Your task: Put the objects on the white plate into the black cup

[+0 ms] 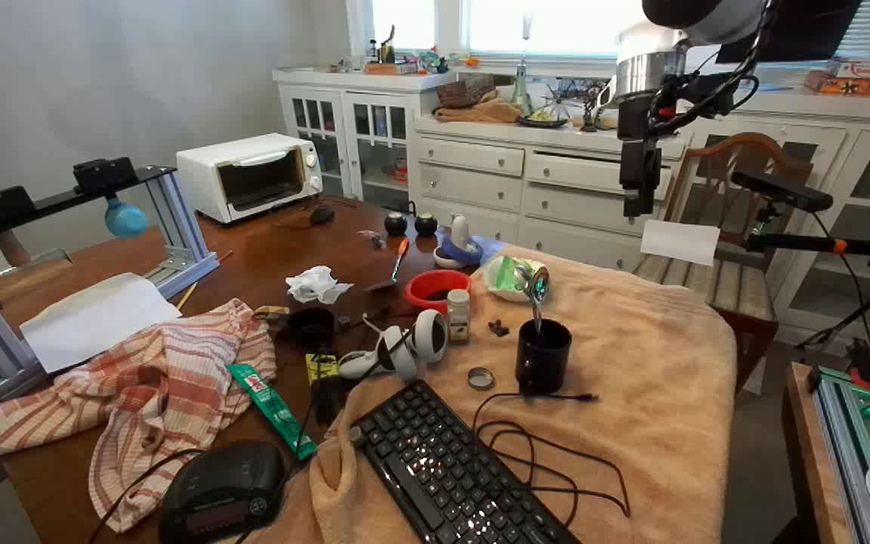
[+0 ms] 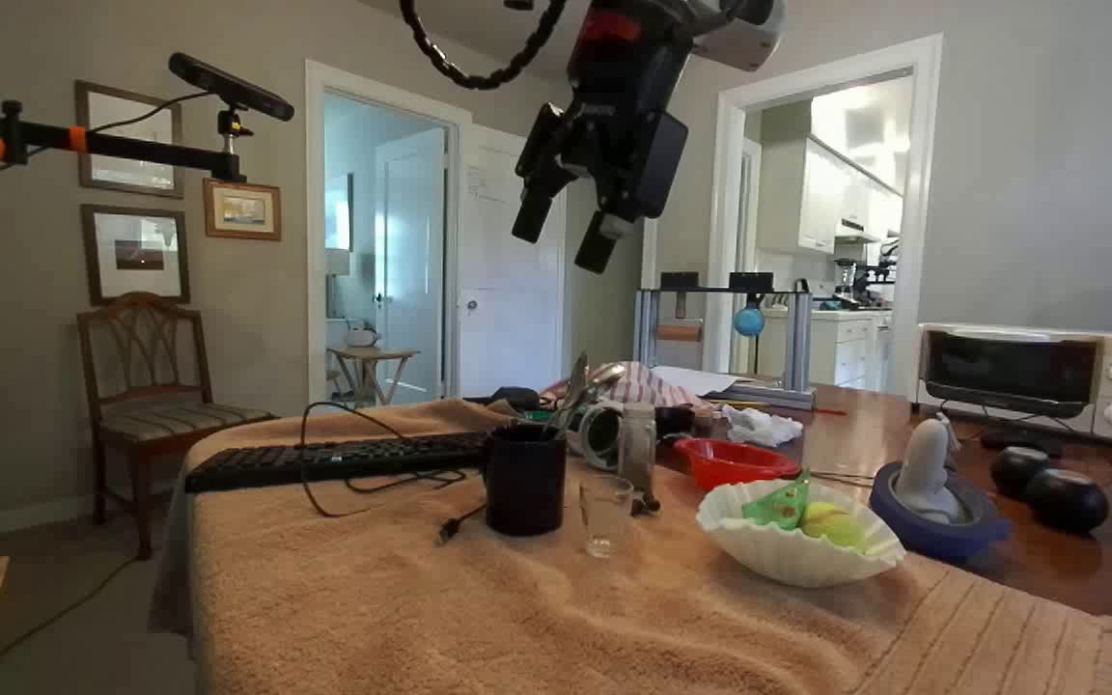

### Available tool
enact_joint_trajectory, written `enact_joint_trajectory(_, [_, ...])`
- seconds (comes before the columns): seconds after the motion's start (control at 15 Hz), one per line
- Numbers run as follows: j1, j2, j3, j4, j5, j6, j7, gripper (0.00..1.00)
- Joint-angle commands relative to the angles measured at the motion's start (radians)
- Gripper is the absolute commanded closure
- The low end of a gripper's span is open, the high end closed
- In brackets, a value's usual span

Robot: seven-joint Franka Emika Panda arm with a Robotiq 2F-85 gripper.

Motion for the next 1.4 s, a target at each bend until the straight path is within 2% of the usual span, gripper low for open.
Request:
enact_joint_trajectory(0.0, [-0.034, 0.002, 0.032, 0.002, 0.004, -0.002, -0.004, 0.00])
enact_joint_trajectory(0.27, [-0.046, 0.025, 0.038, 0.005, -0.005, 0.075, 0.007, 0.00])
enact_joint_trajectory(0.53, [-0.065, 0.086, 0.044, -0.003, -0.053, 0.372, -0.063, 0.00])
enact_joint_trajectory(0.73, [-0.079, 0.161, 0.042, 0.011, -0.043, 0.499, -0.115, 0.00])
enact_joint_trajectory(0.8, [-0.089, 0.190, 0.045, 0.010, -0.130, 0.582, -0.057, 0.00])
enact_joint_trajectory(0.93, [-0.106, 0.245, 0.039, 0.017, -0.221, 0.700, 0.024, 0.00])
enact_joint_trajectory(1.0, [-0.106, 0.183, 0.053, -0.001, -0.150, 0.618, -0.038, 0.00])
enact_joint_trajectory(1.33, [-0.113, 0.194, 0.061, 0.001, -0.158, 0.638, -0.031, 0.00])
